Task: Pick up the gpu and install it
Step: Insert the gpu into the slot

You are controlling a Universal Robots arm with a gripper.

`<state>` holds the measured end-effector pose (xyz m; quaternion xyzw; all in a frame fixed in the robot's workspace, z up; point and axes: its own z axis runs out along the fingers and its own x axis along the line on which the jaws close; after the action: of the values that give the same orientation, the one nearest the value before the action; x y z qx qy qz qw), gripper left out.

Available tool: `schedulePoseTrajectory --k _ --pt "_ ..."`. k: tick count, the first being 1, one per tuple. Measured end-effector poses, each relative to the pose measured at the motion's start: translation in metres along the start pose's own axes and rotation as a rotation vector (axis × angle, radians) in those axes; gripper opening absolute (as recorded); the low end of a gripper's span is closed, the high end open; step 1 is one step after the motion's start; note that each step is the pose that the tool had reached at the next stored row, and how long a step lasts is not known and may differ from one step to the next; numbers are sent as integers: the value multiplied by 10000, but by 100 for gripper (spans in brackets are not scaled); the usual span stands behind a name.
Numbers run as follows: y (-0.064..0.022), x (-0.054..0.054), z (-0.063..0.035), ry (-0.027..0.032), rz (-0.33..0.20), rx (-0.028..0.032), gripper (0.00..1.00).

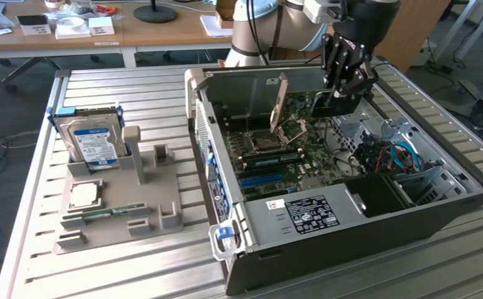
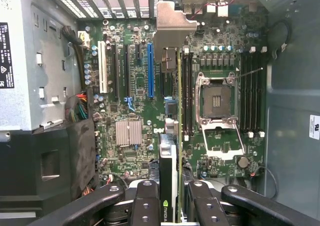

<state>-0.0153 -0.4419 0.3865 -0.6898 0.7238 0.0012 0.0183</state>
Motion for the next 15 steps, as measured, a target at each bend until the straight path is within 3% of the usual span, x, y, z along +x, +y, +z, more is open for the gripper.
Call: schedulePoseTrajectory --k 15 --pt "23 1 10 -2 3 2 27"
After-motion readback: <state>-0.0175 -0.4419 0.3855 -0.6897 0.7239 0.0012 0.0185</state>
